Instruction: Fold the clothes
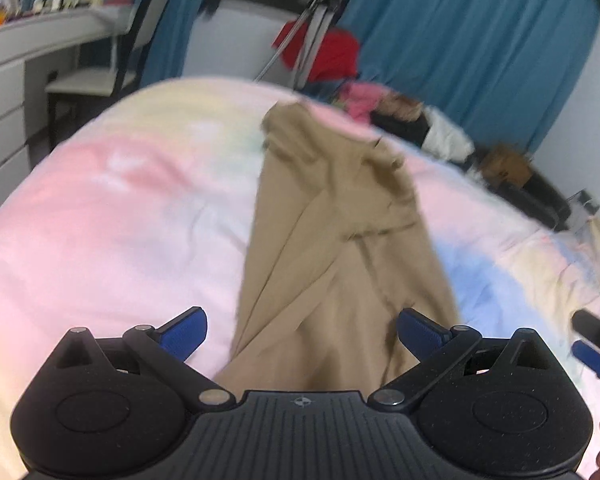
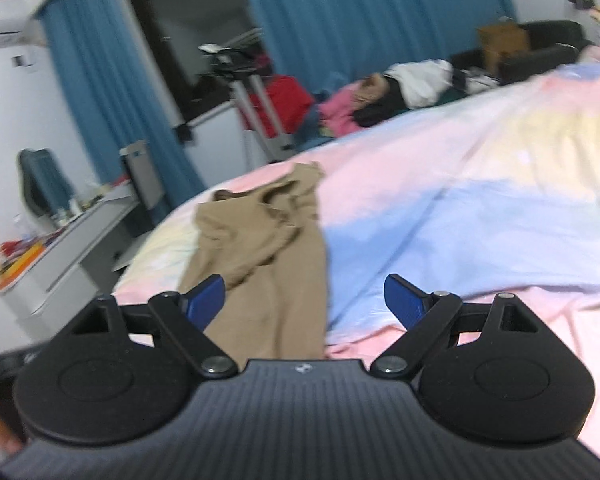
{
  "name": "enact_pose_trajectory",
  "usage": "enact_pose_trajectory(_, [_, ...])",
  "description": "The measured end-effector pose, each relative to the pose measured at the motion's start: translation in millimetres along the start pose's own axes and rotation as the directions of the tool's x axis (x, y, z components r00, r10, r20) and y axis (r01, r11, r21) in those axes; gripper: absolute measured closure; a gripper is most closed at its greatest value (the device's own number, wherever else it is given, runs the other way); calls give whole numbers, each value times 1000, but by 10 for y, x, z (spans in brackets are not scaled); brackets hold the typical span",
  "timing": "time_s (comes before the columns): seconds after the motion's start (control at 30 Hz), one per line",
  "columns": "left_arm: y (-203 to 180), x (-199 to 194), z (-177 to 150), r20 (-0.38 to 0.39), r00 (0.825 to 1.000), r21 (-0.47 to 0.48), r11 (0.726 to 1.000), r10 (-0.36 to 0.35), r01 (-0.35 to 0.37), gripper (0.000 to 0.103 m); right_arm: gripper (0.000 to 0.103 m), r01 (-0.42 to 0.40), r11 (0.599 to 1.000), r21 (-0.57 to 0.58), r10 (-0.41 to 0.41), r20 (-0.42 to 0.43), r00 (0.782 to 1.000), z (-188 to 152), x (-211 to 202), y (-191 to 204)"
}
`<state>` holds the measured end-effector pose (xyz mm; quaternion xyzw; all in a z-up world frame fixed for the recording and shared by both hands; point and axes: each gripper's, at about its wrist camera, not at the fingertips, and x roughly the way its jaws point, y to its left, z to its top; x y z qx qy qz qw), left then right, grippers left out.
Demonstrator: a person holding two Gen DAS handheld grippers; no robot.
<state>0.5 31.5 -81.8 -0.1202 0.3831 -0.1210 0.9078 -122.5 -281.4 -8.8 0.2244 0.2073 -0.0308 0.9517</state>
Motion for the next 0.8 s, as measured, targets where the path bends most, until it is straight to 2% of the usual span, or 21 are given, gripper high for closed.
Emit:
enact_pose_trajectory(0.07, [71,26,-28,-56,998,-23,1000,18,-19,1,15,5,999,32,-5,-16,1000,-28,37,-90])
enact_pose_trajectory(0.23, [341,-13,-56,-188,980,-74,994,71,-86,6,15,-22,994,109,30,-69,997,-83,118,-264])
enact_pose_trajectory(0.47, [750,-137,-86,-346,931,-138,975,118,-175,10,15,-65,982,177,83,-91,992,-121,199,-337])
enact_pose_trajectory(0.77, [630,-201,-206,-462,867,-24,974,187,-223,24,15,-98,971,217,126,-118,985,-143,234,-332])
enact_pose_trajectory(0.8, [599,-212,-225,-469,861,-5,975,196,-224,29,15,-99,970,223,128,-118,985,-144,225,-338])
